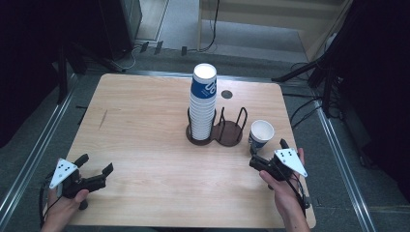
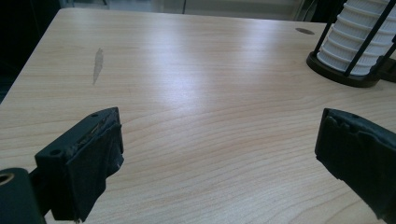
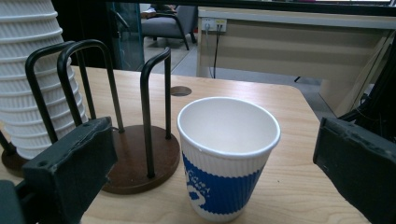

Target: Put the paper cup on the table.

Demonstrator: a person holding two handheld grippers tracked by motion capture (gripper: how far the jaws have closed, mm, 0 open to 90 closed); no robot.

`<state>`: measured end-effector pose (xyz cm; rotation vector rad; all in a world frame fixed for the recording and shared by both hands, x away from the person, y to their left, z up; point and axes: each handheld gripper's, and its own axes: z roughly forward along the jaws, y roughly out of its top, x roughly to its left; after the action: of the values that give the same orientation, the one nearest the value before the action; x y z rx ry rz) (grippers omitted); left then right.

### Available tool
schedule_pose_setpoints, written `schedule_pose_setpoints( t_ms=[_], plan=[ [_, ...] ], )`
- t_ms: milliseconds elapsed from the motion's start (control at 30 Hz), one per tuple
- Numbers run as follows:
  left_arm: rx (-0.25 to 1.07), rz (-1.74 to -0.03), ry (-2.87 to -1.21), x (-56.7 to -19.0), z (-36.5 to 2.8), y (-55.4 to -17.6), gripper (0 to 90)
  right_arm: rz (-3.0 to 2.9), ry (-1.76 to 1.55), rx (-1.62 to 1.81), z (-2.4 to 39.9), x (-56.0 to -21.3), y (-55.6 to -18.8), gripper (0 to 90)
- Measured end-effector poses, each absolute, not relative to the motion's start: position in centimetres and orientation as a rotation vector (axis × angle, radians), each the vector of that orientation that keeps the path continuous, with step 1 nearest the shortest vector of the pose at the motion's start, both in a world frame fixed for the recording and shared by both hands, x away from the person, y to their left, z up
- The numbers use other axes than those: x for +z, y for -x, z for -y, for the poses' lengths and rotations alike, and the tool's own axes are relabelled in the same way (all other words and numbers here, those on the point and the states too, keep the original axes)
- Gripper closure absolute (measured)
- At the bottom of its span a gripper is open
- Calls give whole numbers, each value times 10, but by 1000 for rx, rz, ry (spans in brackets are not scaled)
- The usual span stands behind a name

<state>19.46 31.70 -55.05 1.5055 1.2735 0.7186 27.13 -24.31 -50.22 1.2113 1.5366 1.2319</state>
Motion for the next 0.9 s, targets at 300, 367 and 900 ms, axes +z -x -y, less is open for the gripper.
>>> schedule_pose_setpoints(
  t_ms=[300, 367, 900],
  plan=[
    [720, -1275, -1506, -550, -317, -194, 17, -1549, -1215, 1245, 254, -509, -257, 0],
    [721, -1276, -1504, -550, -317, -195, 16, -1559, -1231, 1260, 258, -510, -253, 0],
    [722, -1276, -1506, -551, -318, -195, 17, -1579, -1239, 1220, 279, -523, -233, 0]
  ],
)
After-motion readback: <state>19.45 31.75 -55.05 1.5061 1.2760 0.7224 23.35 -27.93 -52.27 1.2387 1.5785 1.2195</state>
